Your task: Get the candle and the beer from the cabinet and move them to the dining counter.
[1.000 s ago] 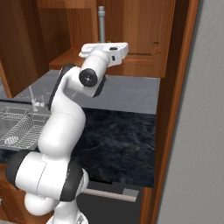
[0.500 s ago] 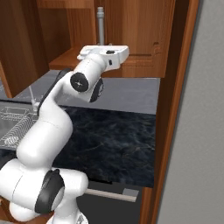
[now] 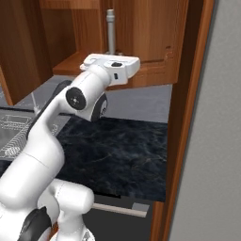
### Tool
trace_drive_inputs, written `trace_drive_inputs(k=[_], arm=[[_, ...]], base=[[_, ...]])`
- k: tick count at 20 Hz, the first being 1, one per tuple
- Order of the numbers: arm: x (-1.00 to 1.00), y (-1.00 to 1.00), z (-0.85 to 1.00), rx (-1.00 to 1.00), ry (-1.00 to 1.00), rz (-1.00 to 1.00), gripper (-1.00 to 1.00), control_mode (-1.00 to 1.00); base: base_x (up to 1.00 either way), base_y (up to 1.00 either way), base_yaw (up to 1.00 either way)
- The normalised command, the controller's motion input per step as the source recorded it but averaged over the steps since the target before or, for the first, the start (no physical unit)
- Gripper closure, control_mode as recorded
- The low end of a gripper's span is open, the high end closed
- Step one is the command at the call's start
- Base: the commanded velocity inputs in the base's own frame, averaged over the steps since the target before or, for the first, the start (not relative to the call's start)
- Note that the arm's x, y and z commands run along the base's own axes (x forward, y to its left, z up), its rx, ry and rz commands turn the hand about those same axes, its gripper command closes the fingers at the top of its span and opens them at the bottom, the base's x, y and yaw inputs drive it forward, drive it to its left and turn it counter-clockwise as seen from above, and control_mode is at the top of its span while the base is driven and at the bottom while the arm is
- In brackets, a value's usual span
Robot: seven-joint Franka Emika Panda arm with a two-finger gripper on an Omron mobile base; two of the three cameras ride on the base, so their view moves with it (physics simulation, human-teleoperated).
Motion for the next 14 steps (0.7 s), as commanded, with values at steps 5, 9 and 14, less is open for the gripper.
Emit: trace_drive_inputs(k=[5, 9, 14], arm=[[-0.76, -0.7, 0.04, 0.0, 0.05, -0.02, 1.0, -1.0], [-0.72, -0.7, 0.03, 0.0, 0.06, -0.02, 1.0, -1.0], [-0.68, -0.68, 0.02, 0.0, 0.05, -0.02, 1.0, -1.0]], base=[[0.0, 0.0, 0.0], [0.0, 0.0, 0.0], [0.0, 0.0, 0.0]])
